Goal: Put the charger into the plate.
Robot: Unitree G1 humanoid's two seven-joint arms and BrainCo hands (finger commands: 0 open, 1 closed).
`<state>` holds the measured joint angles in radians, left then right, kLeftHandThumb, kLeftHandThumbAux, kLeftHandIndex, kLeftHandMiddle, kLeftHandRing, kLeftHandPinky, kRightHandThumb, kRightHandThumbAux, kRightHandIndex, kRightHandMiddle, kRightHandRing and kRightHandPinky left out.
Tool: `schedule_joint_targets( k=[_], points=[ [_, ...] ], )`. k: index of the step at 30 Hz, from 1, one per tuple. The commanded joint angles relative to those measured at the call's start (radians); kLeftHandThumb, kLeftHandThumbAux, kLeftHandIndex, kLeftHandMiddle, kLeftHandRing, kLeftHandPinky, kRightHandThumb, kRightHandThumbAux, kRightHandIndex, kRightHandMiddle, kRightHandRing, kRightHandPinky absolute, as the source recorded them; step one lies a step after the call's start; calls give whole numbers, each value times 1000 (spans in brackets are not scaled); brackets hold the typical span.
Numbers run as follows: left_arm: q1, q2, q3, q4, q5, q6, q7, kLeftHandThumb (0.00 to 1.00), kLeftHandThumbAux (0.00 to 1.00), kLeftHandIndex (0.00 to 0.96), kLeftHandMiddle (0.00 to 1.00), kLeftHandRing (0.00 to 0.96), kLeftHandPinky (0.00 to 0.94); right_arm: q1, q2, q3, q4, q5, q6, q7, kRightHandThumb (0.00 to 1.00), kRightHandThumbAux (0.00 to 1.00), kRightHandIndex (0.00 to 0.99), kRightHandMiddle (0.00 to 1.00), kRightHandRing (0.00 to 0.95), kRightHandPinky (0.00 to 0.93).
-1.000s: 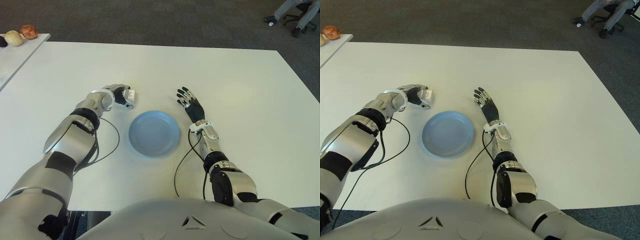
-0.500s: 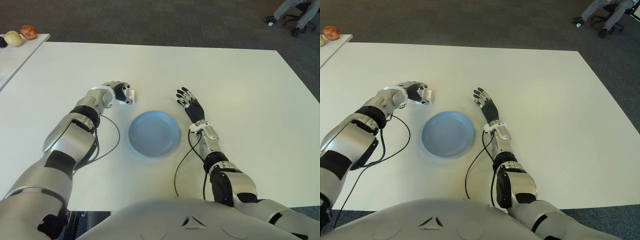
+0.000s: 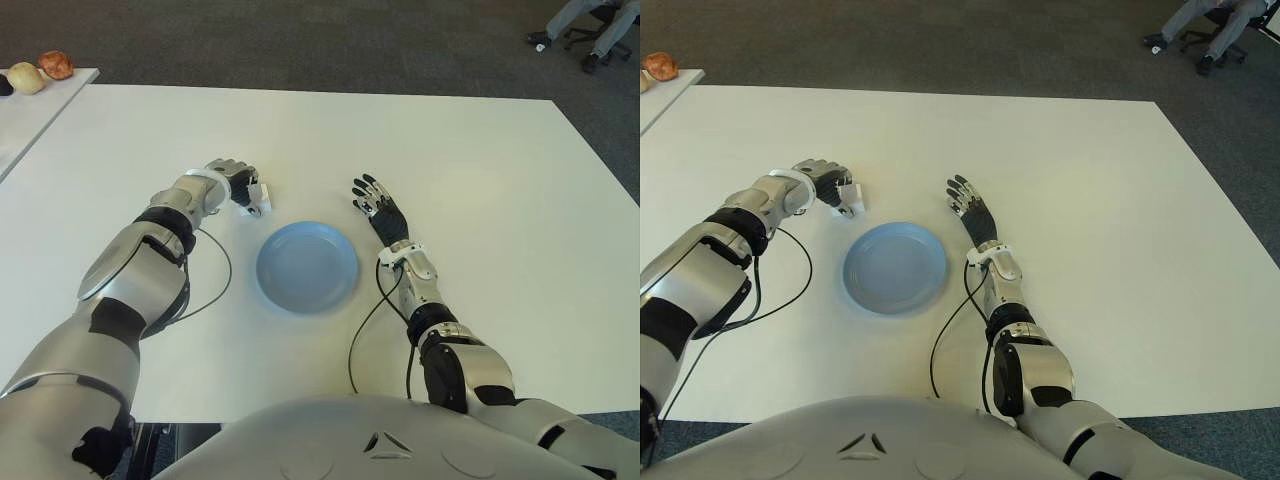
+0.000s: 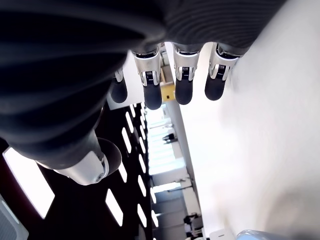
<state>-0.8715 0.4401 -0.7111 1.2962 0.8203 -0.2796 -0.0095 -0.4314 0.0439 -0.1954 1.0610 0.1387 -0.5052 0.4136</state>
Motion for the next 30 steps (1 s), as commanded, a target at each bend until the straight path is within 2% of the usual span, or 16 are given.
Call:
schedule_joint_targets(
  k=[1,7,18,30],
  points=[
    [60,23,-54,24,60,-33,49,837,666,387,541,646,579,98,1,1,61,5,75,-7,0,676,74,126,74,15],
    [61,32,-79,29,76,-53,95,843,664,397,552,671,596,101,1,4,56,3,72,-8,0,677,76,128,77,23],
    [68,48,-109,26,87,-78,172,850,663,411,547,760,726,103,1,1,52,10,71,-8,0,663,84,139,87,11],
    [68,59,-142,22,106,-103,233,850,666,406,533,784,756,99,3,-1,54,12,70,-13,0,596,94,154,98,18]
  ],
)
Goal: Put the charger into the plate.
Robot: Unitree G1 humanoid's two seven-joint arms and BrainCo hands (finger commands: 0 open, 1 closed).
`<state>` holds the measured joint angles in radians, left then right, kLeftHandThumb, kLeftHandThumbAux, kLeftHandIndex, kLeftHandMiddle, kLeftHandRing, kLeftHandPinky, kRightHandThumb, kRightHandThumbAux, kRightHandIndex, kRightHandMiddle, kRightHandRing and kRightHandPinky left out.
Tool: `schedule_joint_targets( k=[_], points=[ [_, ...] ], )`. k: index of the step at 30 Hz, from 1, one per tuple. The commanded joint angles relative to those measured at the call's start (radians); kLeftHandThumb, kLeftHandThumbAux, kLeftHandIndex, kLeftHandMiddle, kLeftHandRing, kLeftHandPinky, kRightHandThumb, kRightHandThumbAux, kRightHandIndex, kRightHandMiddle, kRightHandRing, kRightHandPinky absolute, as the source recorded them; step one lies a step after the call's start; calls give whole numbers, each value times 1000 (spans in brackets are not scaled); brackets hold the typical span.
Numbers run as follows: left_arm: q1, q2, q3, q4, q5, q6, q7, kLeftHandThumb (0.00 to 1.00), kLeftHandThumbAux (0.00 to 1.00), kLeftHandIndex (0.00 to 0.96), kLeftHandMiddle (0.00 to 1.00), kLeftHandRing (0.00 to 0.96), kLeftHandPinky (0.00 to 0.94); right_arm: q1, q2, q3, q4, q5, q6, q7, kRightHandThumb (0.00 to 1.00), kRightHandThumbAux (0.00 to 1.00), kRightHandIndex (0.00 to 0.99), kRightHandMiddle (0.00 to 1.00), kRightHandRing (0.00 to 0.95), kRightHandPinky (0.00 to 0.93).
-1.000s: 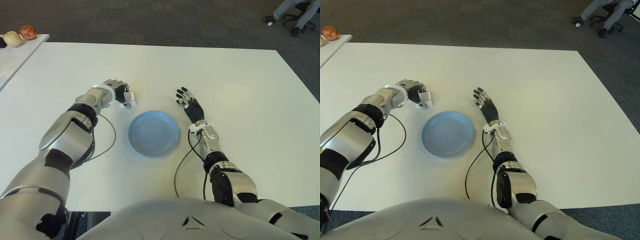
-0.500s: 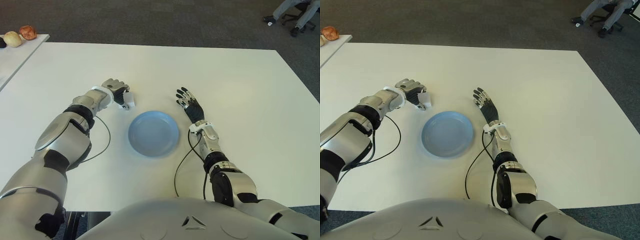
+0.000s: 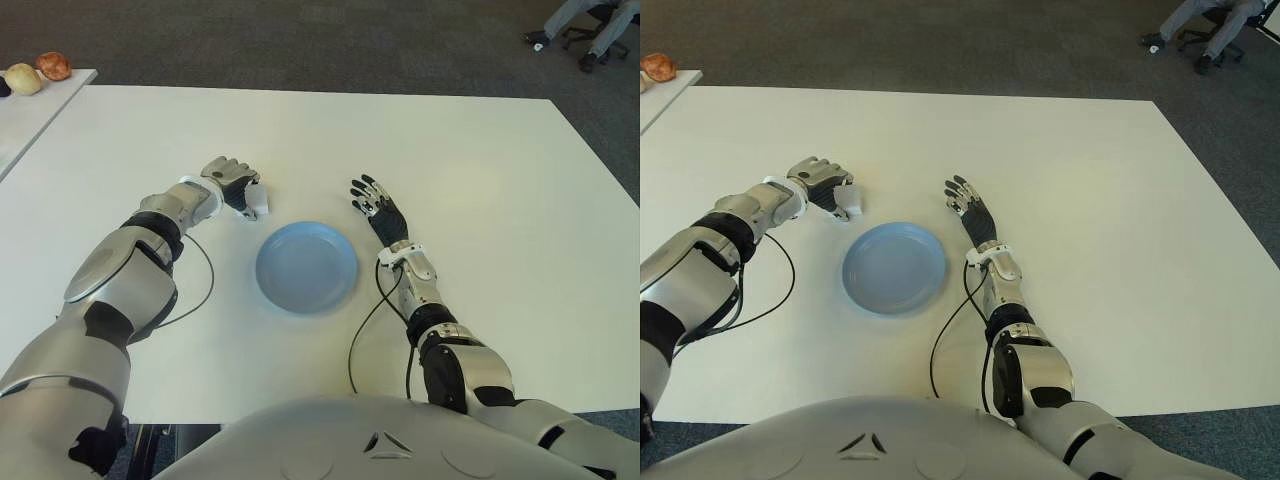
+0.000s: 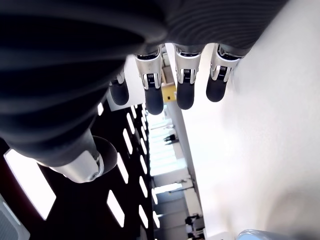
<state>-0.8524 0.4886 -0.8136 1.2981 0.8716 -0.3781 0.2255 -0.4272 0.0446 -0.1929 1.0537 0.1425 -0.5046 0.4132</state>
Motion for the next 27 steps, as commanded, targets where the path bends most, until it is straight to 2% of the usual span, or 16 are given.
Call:
schedule_joint_targets(
  k=[1,7,14,21,27],
  points=[
    [48,11,-43,20,58,-5,1,850,666,406,533,784,756,94,3,-5,62,9,69,-12,0,594,95,155,99,18],
    [45,18,-63,19,75,-16,49,851,666,404,533,796,773,88,7,-10,69,14,71,-13,0,584,107,167,109,33],
    [38,31,-44,6,64,-44,90,852,666,403,538,806,798,85,11,-14,74,17,72,-16,0,603,117,174,113,23],
    [22,68,45,-65,-8,-86,111,853,667,400,542,824,809,82,15,-13,79,12,69,-24,0,595,123,176,116,37],
    [22,92,132,-119,-72,-113,84,852,668,398,541,832,803,77,19,-14,83,12,69,-33,0,602,122,169,113,54]
  ],
)
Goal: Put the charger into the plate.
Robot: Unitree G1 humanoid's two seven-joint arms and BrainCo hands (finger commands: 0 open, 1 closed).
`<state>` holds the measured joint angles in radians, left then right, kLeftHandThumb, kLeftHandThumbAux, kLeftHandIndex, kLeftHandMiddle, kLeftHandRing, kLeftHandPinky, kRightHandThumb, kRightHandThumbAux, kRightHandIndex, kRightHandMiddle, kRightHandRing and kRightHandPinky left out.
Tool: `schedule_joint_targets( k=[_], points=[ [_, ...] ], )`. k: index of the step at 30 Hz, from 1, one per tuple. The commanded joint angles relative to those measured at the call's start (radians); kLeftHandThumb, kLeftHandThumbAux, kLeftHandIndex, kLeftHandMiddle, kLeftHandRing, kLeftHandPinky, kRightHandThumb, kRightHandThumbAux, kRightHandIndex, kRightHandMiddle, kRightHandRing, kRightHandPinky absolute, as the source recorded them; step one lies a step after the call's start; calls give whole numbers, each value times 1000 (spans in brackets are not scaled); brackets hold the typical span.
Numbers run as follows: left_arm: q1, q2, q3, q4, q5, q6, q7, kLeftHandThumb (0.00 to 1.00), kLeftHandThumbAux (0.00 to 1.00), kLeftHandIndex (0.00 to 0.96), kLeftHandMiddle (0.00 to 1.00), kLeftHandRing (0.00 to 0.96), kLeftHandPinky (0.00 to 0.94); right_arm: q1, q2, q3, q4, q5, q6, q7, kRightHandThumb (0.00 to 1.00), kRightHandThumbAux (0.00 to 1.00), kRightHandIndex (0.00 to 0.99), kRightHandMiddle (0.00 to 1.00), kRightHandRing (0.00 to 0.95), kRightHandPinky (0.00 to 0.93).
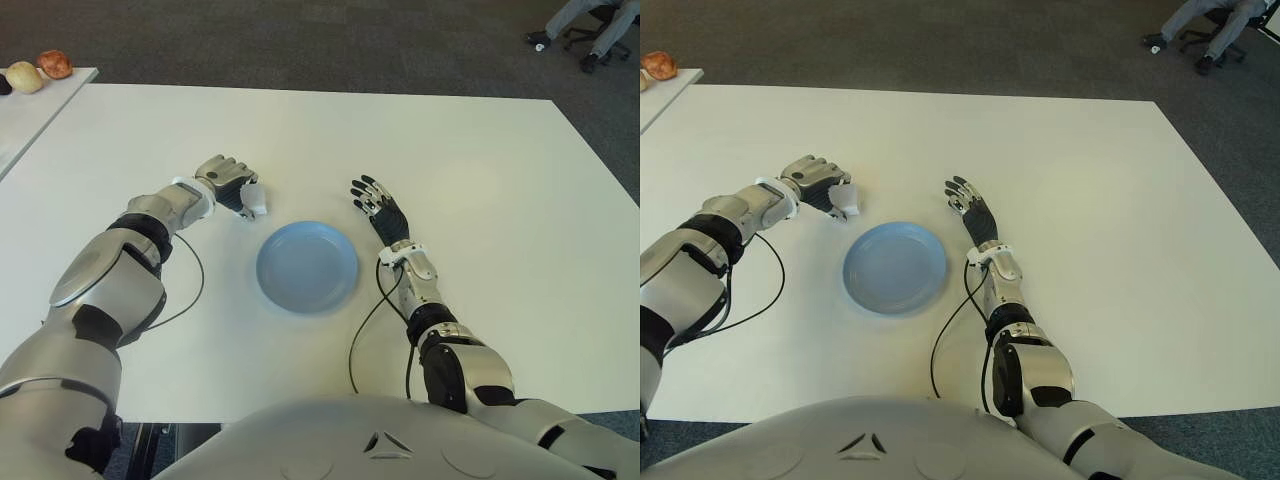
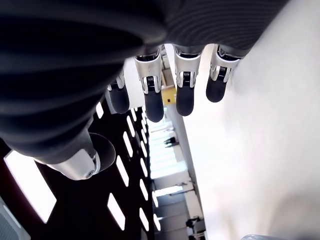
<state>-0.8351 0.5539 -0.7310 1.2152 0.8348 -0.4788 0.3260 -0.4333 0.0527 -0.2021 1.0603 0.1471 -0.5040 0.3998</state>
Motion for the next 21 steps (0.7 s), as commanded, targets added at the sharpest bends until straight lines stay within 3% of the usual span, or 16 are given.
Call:
schedule_joint_targets(
  k=[1,6,11,21],
  points=[
    [5,41,69,-68,-50,-20,-23,852,668,398,541,832,800,83,12,-5,76,8,66,-22,0,600,122,168,113,55],
    [41,105,146,-251,-81,-19,-46,852,669,398,537,831,787,79,12,-5,77,6,66,-25,0,583,116,160,109,57],
    [144,179,224,-532,-95,25,-108,852,669,398,536,831,788,79,11,-5,75,8,72,-15,0,576,113,160,108,59],
    [262,204,334,-836,-103,90,-192,854,668,400,539,836,791,70,12,-8,80,9,82,-21,0,578,100,152,104,64]
  ],
)
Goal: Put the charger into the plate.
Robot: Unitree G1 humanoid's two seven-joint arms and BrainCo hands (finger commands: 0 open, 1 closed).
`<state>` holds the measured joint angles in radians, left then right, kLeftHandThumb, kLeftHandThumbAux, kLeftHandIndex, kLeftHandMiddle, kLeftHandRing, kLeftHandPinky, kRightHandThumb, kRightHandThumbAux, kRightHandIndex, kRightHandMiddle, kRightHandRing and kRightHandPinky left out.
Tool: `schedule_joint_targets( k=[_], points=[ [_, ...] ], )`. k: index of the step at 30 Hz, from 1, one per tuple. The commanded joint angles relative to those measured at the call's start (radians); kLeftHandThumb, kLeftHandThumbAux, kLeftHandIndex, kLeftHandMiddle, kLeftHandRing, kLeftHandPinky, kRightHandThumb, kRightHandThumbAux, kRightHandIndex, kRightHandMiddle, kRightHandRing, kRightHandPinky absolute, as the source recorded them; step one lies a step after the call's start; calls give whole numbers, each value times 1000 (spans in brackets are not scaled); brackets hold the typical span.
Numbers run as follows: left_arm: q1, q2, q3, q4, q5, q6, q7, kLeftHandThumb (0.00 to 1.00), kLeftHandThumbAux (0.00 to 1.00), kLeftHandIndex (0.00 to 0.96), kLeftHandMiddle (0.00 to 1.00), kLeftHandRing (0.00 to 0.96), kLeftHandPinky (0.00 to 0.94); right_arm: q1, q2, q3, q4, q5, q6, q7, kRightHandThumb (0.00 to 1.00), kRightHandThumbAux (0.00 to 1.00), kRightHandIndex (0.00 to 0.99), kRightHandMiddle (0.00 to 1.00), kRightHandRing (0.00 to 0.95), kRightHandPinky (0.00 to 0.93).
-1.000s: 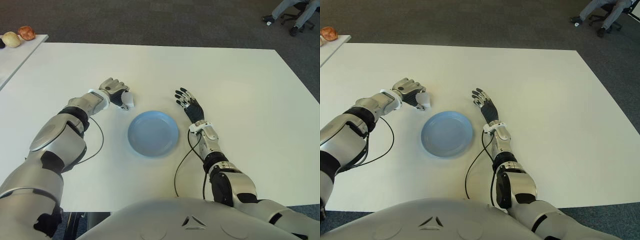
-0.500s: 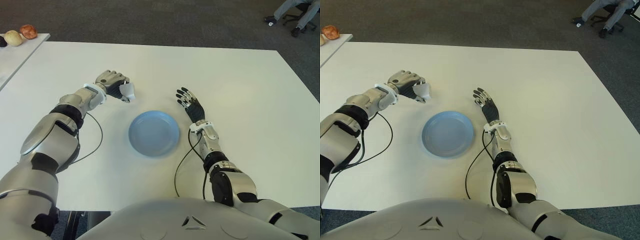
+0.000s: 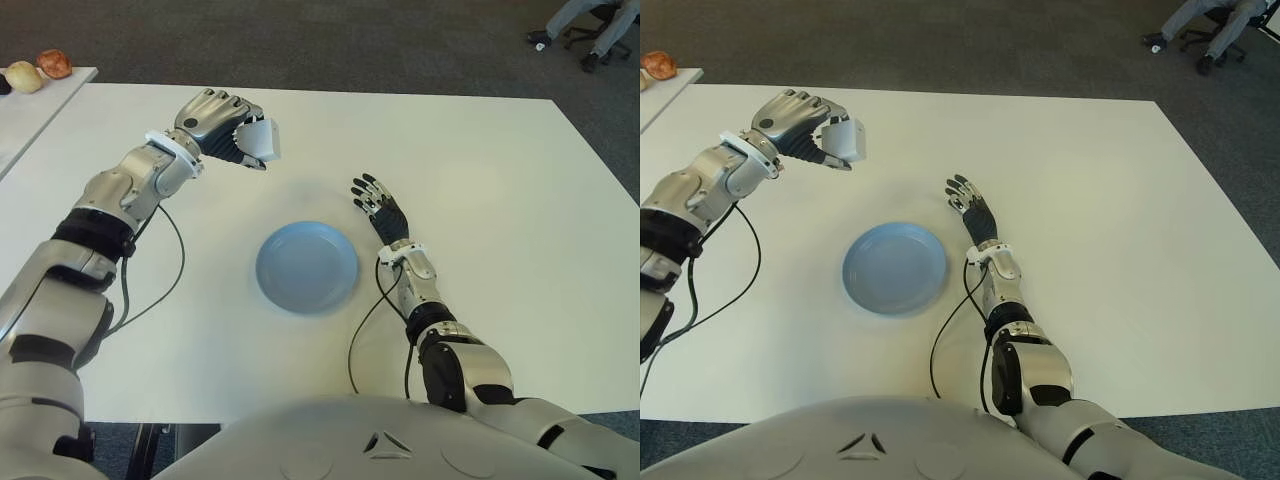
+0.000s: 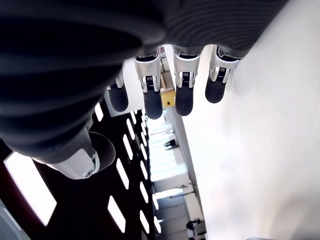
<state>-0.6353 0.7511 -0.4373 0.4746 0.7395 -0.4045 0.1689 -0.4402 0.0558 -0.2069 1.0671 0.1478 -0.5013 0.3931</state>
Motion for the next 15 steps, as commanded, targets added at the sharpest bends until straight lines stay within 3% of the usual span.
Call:
schedule_joint_targets(
  k=[1,15],
  points=[
    [75,6,51,-117,-12,13,-34,854,667,400,540,837,793,76,9,-3,73,8,80,-14,0,578,99,152,104,63],
    [174,-27,94,-310,8,15,-73,855,666,403,543,843,791,67,12,-7,82,9,82,-13,0,558,87,149,100,54]
  ],
)
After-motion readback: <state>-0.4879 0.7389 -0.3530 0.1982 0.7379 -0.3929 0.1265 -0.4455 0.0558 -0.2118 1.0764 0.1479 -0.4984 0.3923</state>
